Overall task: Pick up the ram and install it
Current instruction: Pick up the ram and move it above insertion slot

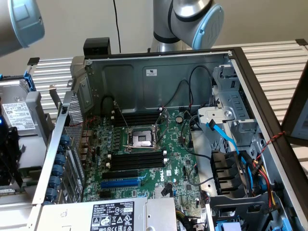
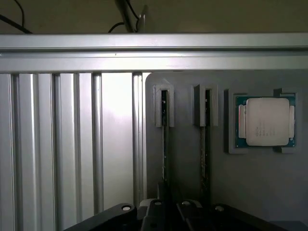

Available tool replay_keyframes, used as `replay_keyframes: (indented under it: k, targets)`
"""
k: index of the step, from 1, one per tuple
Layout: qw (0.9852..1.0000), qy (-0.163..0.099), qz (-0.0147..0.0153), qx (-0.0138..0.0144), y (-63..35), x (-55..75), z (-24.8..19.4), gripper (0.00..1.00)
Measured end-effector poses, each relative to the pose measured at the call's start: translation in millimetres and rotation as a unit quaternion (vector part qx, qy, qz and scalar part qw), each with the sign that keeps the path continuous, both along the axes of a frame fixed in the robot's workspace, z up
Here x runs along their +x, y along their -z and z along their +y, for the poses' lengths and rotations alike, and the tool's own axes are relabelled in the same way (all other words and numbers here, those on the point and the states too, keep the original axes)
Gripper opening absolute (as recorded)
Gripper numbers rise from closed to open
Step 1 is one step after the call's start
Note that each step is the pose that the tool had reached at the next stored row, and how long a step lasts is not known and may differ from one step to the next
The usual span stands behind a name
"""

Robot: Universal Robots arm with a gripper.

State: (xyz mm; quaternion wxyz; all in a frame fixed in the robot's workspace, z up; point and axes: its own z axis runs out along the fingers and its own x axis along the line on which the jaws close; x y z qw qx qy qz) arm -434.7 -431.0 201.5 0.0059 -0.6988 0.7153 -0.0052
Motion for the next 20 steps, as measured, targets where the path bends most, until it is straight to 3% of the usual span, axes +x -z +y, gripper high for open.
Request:
replay_keyframes:
  k: [12,20]
  targets:
    - [1.0000,0.000,0.0000,0.0001,-0.8,0.0,0.0,0.12]
    - [1.0000,0.000,-0.0001,0.0001,-34.6,-0.1,-0.5,0.12]
